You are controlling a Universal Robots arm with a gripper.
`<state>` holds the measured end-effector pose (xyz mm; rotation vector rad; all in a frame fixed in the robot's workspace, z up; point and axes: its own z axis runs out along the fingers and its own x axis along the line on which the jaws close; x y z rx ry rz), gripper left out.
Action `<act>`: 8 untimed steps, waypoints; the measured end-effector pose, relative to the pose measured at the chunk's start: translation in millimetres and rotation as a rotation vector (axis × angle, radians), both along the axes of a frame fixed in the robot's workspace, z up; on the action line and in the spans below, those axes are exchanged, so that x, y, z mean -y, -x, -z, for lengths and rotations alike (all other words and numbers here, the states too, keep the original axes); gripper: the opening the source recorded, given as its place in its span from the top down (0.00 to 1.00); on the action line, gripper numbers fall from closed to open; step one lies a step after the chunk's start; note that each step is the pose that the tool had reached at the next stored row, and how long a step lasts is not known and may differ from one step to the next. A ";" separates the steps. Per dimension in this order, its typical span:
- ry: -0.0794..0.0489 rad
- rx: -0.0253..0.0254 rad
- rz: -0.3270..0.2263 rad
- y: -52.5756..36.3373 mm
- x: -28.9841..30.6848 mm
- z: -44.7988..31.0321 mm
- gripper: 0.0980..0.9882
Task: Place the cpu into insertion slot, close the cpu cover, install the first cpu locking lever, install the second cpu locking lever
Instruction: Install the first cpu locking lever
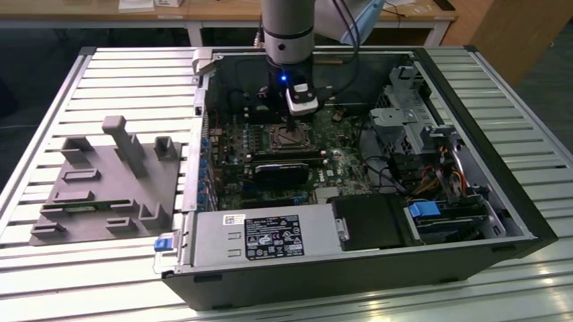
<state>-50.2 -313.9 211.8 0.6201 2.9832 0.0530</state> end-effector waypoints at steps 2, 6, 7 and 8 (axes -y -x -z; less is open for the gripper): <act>0.001 -0.0001 0.000 0.0 2.9 0.1 1.00; 0.002 0.0000 0.000 0.0 7.7 0.1 1.00; 0.002 0.0001 0.000 0.0 8.5 0.2 1.00; 0.002 0.0000 0.000 0.0 9.2 0.2 1.00</act>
